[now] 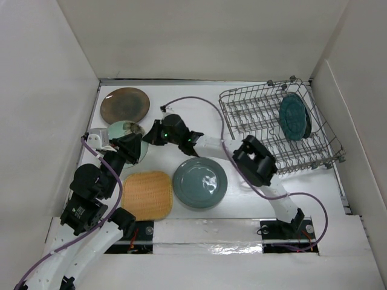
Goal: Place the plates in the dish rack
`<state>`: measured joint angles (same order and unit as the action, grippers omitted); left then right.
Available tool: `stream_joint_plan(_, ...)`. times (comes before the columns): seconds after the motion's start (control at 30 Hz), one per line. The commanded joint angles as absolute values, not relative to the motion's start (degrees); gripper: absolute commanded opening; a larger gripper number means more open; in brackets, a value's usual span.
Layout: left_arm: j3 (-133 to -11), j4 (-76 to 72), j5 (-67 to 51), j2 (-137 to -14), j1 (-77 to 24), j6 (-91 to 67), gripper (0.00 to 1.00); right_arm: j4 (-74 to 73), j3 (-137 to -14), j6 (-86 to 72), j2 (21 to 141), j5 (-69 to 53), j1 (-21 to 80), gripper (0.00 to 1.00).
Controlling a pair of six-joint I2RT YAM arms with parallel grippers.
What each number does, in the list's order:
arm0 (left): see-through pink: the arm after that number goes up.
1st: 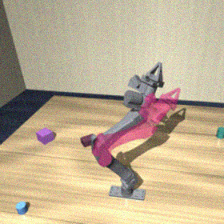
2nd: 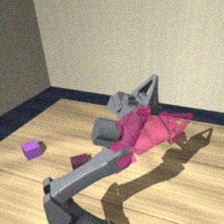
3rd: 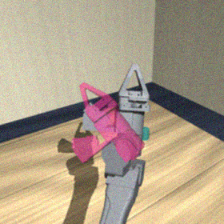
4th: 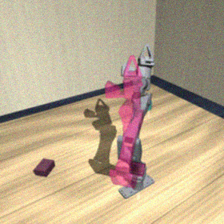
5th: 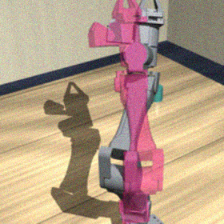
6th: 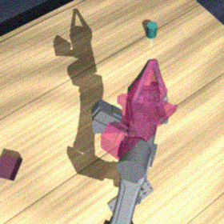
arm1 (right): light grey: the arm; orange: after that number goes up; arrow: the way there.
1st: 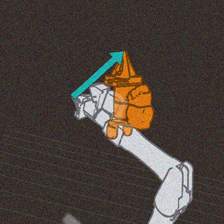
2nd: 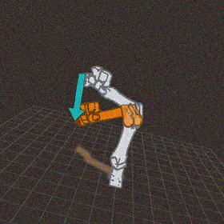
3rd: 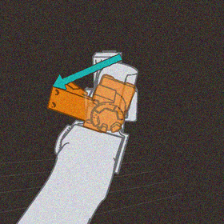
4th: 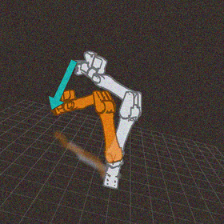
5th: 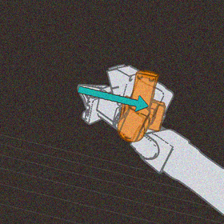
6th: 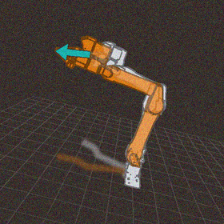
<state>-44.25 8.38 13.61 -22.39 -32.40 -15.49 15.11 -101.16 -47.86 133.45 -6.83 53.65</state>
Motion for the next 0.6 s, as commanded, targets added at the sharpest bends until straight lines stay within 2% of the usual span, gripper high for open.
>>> stream_joint_plan(0.0, -43.8, 5.4, 14.4, -22.6, -32.2, -14.9, 0.25, 33.5, -94.9, -46.1, 116.9, -4.3, 50.0, 0.0)
stream_joint_plan(0.1, -44.2, 5.8, 14.0, -23.3, -32.2, -14.9, 0.25, 35.2, -84.9, -44.2, 107.3, -2.7, 44.8, 0.0)
stream_joint_plan(0.3, -44.1, 5.6, 13.0, -23.6, -32.2, -14.9, 0.25, 30.3, -72.6, -38.4, 92.9, -0.4, 34.3, 0.0)
stream_joint_plan(0.57, -44.0, 5.4, 11.2, -23.2, -32.2, -15.0, 0.25, 10.6, -65.0, -13.3, 71.4, 23.5, 22.8, 0.0)
